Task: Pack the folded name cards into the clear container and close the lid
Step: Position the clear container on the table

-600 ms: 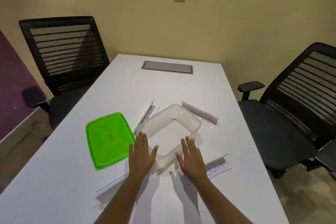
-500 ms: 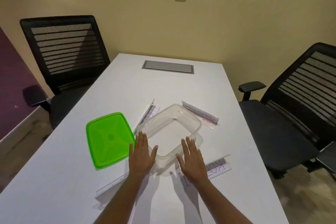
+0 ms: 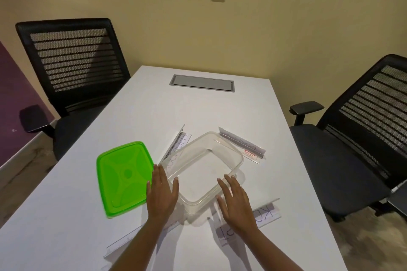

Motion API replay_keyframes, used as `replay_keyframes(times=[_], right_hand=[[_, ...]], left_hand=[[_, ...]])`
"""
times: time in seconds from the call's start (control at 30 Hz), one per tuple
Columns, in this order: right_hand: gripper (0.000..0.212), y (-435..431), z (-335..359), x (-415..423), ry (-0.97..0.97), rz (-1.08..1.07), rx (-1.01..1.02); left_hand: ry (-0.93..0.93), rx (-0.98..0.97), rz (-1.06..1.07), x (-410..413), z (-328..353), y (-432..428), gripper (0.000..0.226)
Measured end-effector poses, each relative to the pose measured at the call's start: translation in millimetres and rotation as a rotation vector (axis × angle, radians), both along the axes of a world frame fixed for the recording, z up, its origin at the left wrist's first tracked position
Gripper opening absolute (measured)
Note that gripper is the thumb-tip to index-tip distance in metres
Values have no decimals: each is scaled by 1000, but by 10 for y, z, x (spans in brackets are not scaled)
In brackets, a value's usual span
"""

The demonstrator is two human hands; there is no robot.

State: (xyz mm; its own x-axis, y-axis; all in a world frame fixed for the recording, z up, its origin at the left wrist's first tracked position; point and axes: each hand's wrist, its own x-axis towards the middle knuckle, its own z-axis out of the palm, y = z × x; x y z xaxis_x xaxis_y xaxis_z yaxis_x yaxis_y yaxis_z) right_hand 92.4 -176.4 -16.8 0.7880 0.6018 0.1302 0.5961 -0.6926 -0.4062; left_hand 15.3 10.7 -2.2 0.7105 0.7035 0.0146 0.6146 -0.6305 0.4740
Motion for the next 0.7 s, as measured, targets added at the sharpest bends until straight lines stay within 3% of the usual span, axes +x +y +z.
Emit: replay_keyframes(times=[0.17, 0.27, 0.37, 0.5, 0.7], right_hand=[[61, -9, 71, 341, -40, -58, 50], [75, 20, 158, 592, 60, -140, 85], [56, 68, 195, 850, 157, -238, 130], [52, 154, 228, 1110, 386, -313, 163], [32, 233, 245, 1272, 572, -372, 162]], left_hand=[[-105, -297, 140, 201, 54, 88, 65], [-196, -506, 268, 319, 54, 63, 63], [-273, -683, 389, 401, -2, 47, 59], [-309, -858, 509, 442, -85, 41, 55], [-350, -978, 558, 412, -122, -17, 55]])
